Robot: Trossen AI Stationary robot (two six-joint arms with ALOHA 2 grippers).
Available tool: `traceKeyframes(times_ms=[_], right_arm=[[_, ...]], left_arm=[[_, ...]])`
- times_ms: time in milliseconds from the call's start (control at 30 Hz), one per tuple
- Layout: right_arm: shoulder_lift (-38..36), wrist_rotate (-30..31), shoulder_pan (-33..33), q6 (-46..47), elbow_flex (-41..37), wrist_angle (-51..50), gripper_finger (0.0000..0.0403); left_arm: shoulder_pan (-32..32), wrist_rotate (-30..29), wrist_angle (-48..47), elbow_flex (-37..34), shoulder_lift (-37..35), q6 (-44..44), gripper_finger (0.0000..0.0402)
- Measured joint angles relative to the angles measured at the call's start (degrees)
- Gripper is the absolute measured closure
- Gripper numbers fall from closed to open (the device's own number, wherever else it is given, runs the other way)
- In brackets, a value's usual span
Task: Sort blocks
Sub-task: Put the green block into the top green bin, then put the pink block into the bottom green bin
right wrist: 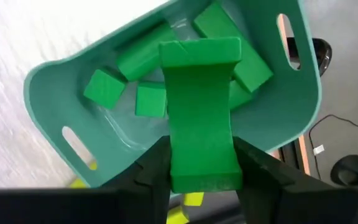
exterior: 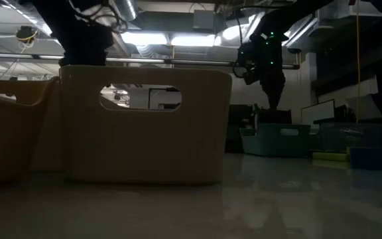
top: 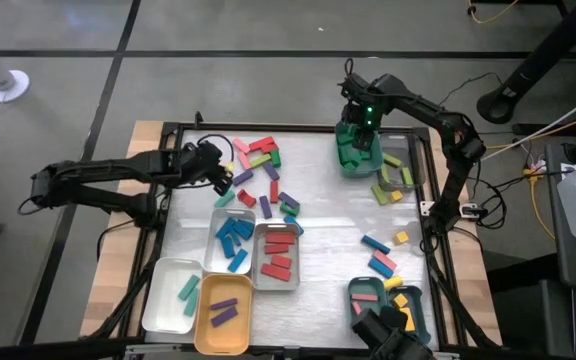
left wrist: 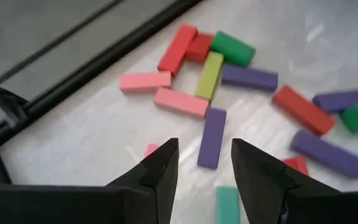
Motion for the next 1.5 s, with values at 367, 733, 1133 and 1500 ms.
traceKeyframes(times_ms=[367,733,1133,1500], right_arm=[[0.00,-0.46,0.06,4.11,0.00,2.43,0.0212],[0.00,-0.19,0.07,4.31,0.00,4.07,0.0142],[0.03,-0.21,0.07,4.28,0.00,4.10,0.0141],[0.03,-2.00,0.07,4.28,0.00,4.60,0.0141]], left_arm=[[10.66,10.71,0.05,0.00,7.32,9.90,0.0266],[20.88,16.17,0.03,0.00,17.66,16.94,0.0266],[26.64,18.94,0.39,0.00,27.23,24.49,0.0266],[28.48,20.13,3.33,0.03,32.24,27.43,0.0266]])
